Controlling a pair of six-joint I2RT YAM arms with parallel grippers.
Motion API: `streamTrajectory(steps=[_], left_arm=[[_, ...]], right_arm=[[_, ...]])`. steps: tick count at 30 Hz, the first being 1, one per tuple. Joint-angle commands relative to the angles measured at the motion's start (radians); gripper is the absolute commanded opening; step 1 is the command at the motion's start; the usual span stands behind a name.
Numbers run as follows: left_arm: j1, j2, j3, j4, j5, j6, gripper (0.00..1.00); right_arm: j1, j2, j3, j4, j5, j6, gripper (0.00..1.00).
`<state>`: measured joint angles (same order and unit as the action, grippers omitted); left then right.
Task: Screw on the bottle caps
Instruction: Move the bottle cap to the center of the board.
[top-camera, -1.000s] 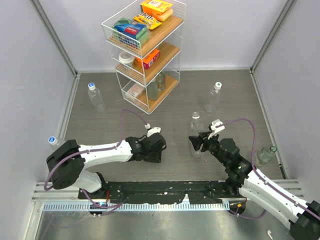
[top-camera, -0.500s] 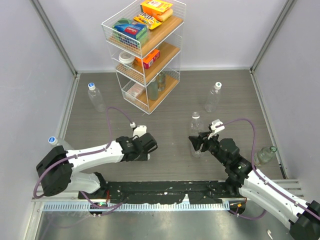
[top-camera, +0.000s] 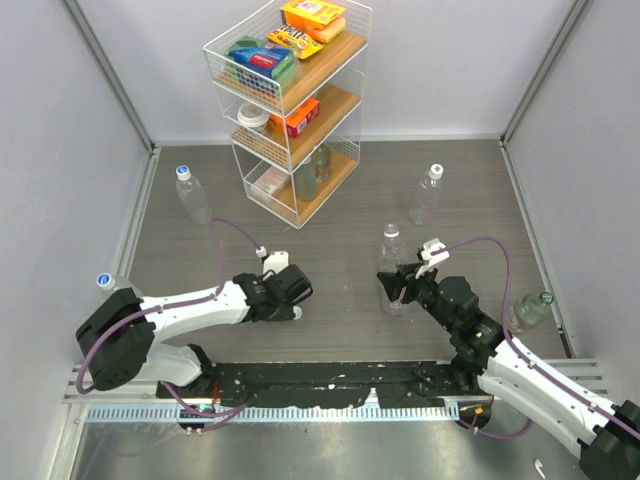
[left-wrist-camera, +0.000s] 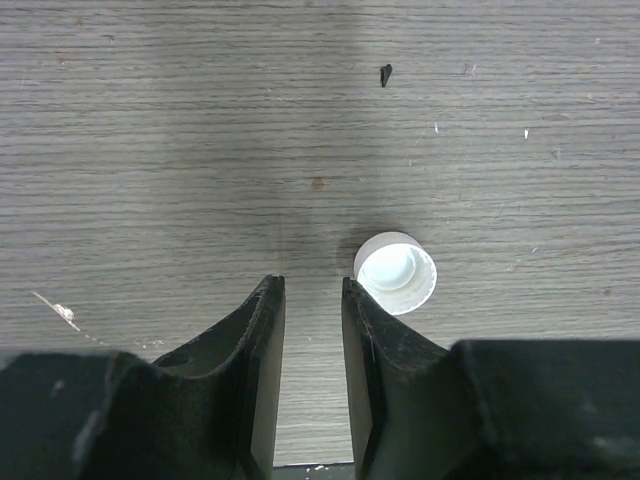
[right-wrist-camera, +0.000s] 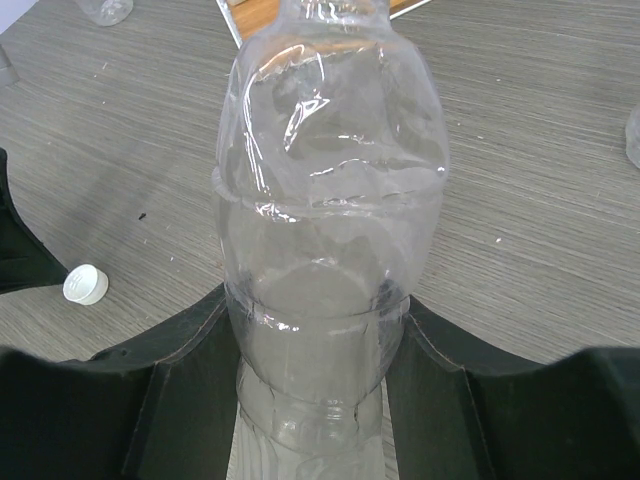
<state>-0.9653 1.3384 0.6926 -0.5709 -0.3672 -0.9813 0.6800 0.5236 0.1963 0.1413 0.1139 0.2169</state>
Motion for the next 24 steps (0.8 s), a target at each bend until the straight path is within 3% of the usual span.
streamTrajectory(steps=[1,10,12,15,24], left_arm=[[0.01,-0.064,-0.001,0.008,-0.039,-0.039,0.32],[0.025,-0.101,-0.028,0.075,0.034,-0.011,0.34],[0.033,-0.082,-0.03,0.089,0.056,-0.01,0.32],[0.049,-0.05,-0.027,0.083,0.06,-0.005,0.2],[0.08,-0.048,-0.059,0.143,0.106,0.003,0.17]], right_arm=[[0.004,-0.005,-0.001,0.049,0.003,0.007,0.34],[0.004,-0.002,-0.001,0.052,0.004,0.009,0.34],[0.004,-0.002,-0.005,0.052,0.003,0.009,0.34],[0.004,-0.008,-0.005,0.05,0.003,0.009,0.34],[0.004,-0.013,-0.006,0.05,0.006,0.009,0.34]])
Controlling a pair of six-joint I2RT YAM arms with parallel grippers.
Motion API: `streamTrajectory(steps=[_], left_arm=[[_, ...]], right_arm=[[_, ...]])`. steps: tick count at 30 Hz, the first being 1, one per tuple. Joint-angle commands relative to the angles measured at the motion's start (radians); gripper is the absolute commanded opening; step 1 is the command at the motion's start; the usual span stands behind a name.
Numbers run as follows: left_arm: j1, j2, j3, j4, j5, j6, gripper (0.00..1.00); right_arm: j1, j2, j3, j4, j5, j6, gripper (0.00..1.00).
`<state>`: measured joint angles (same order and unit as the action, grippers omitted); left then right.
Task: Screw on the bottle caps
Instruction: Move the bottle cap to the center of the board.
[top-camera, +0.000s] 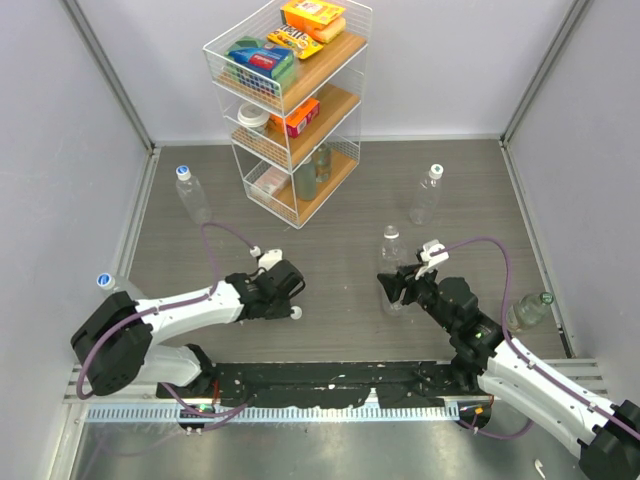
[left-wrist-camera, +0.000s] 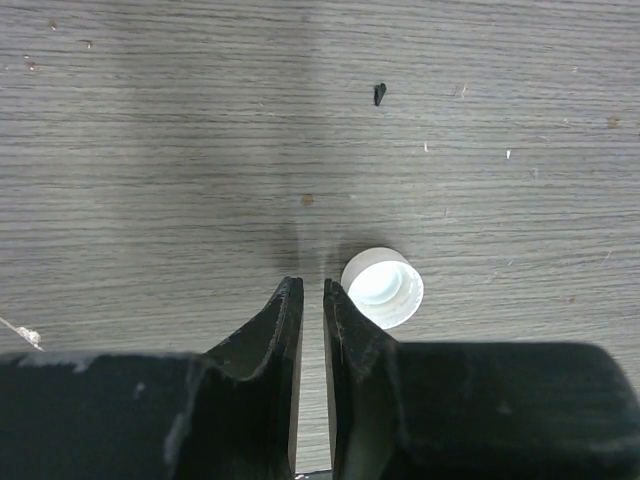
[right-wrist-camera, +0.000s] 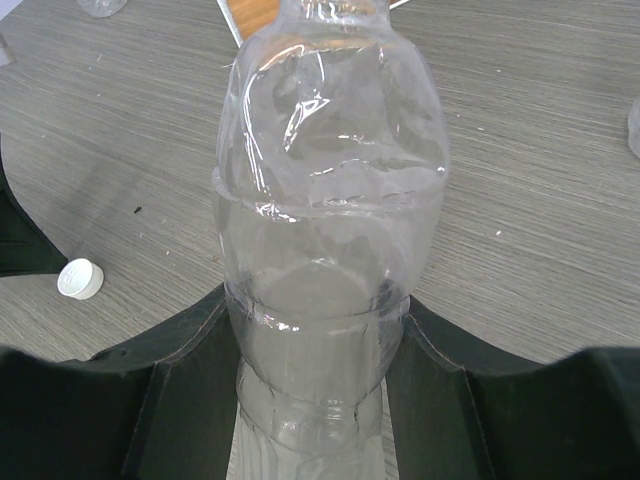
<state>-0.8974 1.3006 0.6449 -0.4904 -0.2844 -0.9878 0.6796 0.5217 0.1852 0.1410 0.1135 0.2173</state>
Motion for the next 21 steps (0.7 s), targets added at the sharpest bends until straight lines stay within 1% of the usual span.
streamTrajectory(steps=[1,5,11,17,21], left_arm=[[0.012,-0.017,-0.011,0.068,0.027,0.008,0.17],[0.017,-0.049,-0.008,0.064,0.017,0.015,0.2],[0.02,-0.072,-0.013,0.076,0.028,0.014,0.21],[0.02,-0.021,-0.025,0.127,0.07,0.021,0.21],[0.023,0.014,-0.027,0.131,0.068,0.018,0.2]], right_arm=[[0.005,-0.009,0.005,0.051,0.006,0.008,0.34],[0.005,-0.009,0.003,0.051,0.008,0.01,0.34],[0.006,-0.014,0.003,0.049,0.012,0.011,0.34],[0.005,-0.015,0.003,0.049,0.012,0.01,0.34],[0.005,-0.015,0.002,0.049,0.012,0.01,0.34]])
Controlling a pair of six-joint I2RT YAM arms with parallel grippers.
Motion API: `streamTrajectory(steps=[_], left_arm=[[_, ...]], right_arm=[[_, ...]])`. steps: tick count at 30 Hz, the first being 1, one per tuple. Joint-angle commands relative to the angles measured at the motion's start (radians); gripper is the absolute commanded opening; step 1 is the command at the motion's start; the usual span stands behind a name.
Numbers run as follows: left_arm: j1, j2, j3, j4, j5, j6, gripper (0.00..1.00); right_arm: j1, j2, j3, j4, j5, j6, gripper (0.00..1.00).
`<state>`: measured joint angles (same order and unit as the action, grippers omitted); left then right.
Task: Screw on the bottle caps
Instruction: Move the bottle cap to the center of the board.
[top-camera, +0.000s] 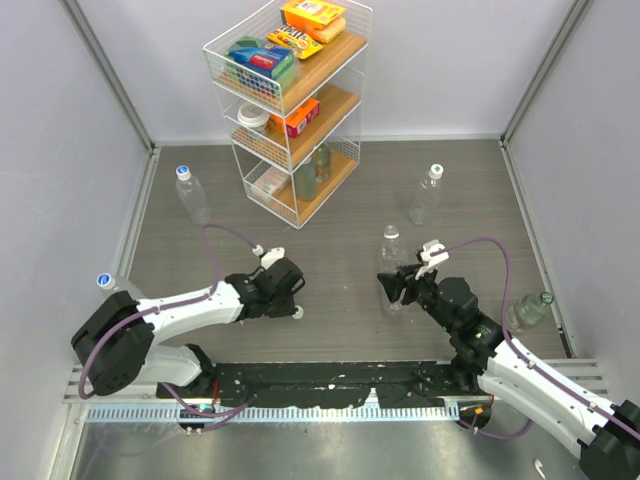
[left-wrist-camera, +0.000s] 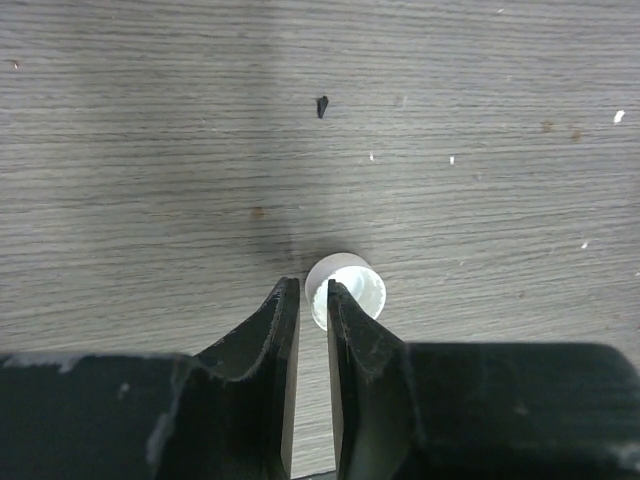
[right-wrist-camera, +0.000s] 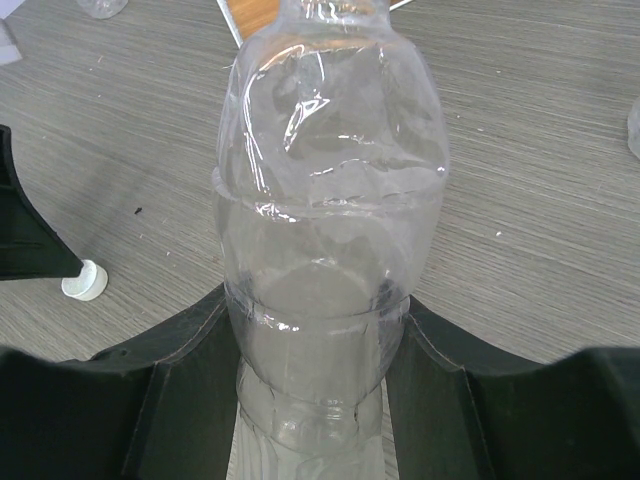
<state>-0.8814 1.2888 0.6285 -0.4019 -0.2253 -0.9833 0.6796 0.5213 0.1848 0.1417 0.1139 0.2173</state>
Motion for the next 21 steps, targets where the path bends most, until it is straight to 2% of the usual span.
streamTrajectory(steps=[1,8,11,18,21], left_arm=[[0.009,0.032,-0.012,0.043,0.006,0.012,0.19],[0.036,-0.002,-0.087,0.109,0.04,-0.011,0.14],[0.05,-0.04,-0.118,0.15,0.061,-0.006,0.0],[0.073,-0.146,-0.125,0.208,0.076,0.057,0.0],[0.159,-0.163,-0.112,0.264,0.089,0.09,0.0]], right_arm=[[0.005,-0.018,0.004,0.048,0.012,0.01,0.34],[0.005,-0.02,0.002,0.048,0.01,0.01,0.34],[0.003,-0.012,0.004,0.05,0.012,0.01,0.34],[0.005,0.014,0.01,0.062,-0.031,-0.007,0.34],[0.003,0.023,0.024,0.056,-0.037,-0.01,0.34]])
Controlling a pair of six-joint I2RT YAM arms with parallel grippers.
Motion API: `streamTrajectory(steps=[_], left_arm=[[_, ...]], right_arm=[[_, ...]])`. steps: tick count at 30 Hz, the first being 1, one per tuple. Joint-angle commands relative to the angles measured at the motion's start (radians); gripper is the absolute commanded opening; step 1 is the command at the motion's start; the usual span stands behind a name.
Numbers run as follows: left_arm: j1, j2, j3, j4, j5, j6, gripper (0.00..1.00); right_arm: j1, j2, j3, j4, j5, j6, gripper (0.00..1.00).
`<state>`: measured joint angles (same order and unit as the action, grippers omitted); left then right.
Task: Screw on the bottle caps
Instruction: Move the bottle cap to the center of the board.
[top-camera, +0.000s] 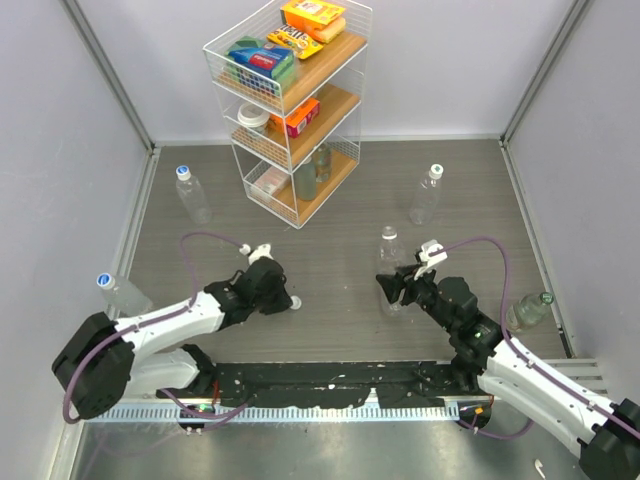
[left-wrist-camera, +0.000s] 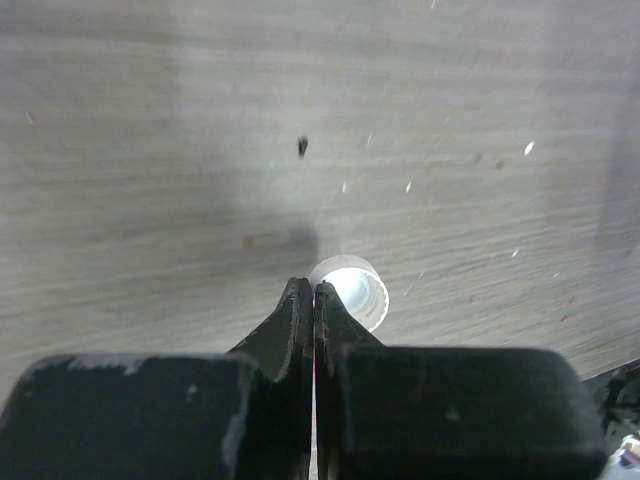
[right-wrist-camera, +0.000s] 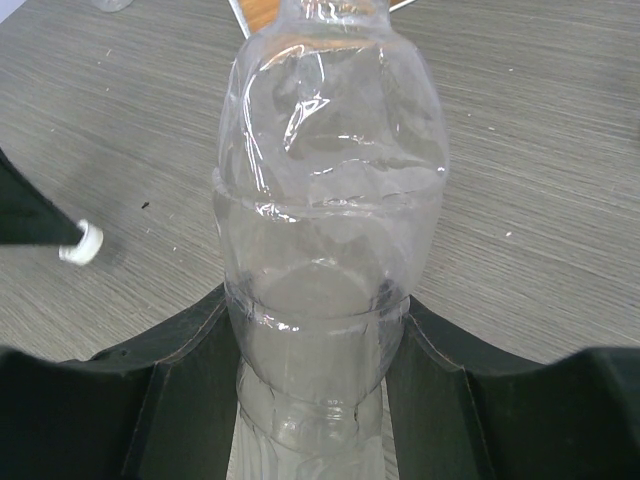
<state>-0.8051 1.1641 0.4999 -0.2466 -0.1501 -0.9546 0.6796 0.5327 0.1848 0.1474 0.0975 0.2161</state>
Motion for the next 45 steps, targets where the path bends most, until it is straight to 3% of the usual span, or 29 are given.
streamTrajectory(steps=[1,5,12,21,31,45], left_arm=[[0.111,-0.021,0.072,0.055,-0.029,0.068,0.0],[0.203,0.112,0.29,-0.308,-0.397,0.039,0.0],[0.354,0.25,0.419,-0.529,-0.519,0.042,0.0],[0.412,0.445,0.612,-0.997,-0.857,-0.105,0.0],[0.425,0.644,0.643,-0.933,-0.855,0.008,0.0],[0.42,0.851,0.703,-0.858,-0.749,0.126,0.0]], right_arm=[[0.006,0.016,0.025,0.05,-0.018,-0.009,0.34],[0.005,0.006,0.024,0.046,-0.015,-0.006,0.34],[0.005,-0.007,0.024,0.043,-0.004,-0.004,0.34],[0.005,-0.019,0.033,0.032,-0.01,-0.012,0.34],[0.003,-0.111,0.025,0.012,0.025,-0.023,0.36],[0.005,-0.108,0.036,0.004,0.027,-0.027,0.36]])
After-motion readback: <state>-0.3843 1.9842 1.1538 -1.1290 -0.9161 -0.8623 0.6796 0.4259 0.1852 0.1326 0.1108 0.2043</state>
